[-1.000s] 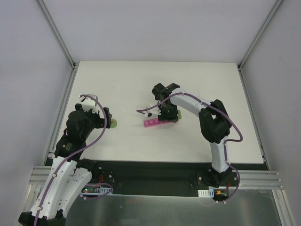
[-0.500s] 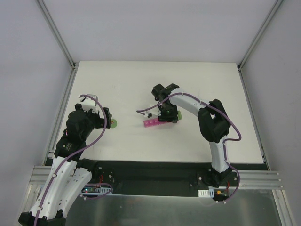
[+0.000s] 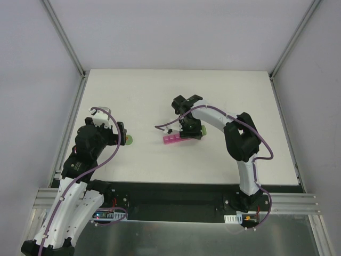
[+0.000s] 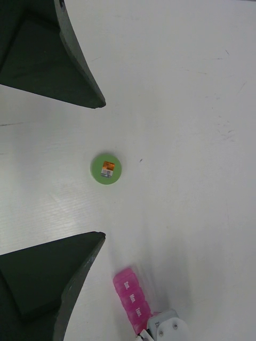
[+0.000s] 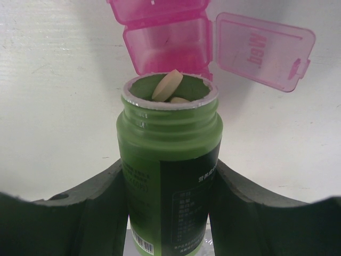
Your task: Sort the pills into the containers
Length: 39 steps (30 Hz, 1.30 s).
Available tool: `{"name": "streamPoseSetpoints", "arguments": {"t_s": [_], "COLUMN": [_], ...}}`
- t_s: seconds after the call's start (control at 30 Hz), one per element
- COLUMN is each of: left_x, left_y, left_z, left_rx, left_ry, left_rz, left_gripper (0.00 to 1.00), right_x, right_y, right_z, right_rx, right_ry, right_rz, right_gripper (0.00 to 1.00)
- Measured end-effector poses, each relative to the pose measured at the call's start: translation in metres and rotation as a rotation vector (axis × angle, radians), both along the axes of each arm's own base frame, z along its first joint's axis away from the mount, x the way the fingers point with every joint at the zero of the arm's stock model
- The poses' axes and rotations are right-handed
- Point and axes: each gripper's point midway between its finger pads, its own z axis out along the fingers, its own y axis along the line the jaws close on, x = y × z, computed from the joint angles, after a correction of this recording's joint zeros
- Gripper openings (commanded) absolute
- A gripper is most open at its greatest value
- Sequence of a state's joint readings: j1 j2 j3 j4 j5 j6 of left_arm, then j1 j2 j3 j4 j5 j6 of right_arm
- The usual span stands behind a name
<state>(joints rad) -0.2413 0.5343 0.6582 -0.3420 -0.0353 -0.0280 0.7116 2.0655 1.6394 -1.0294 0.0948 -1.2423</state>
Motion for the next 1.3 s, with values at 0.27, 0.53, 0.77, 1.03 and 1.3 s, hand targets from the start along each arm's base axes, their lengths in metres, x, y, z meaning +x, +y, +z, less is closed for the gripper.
{"name": "streamPoseSetpoints", "arguments": {"t_s": [0.27,0.53,0.77,1.03,1.3], "left_x": [0.0,0.0,0.0,0.0,0.0], "left_y": [0.0,0.0,0.0,0.0001,0.0001], "left_z": [0.0,0.0,0.0,0.0,0.0001], "left_rx": [0.0,0.0,0.002,0.003,0.004], "left_ry": [0.0,0.0,0.0,-0.001,-0.001], "left_rz": [0.0,0.0,-0.001,-0.002,-0.002], "left_gripper": [0.99,0.99,0.99,0.99,0.99], "right_x": [-0.0013,-0.0012,-0.0028,-0.0033,-0.0024], "right_y": [0.0028,0.0058,0.0059,0.006,0.0055], "right_z": [0.0009,0.0031,0.0031,0.0029,0.0017], "right_rx": [-0.005,0.0,-0.004,-0.002,0.016], "right_ry": [-0.005,-0.009,-0.005,-0.002,0.007], "right_rz": [0.011,0.017,0.019,0.015,-0.001], "right_gripper": [0.1,0.11,0.1,0.1,0.1]}}
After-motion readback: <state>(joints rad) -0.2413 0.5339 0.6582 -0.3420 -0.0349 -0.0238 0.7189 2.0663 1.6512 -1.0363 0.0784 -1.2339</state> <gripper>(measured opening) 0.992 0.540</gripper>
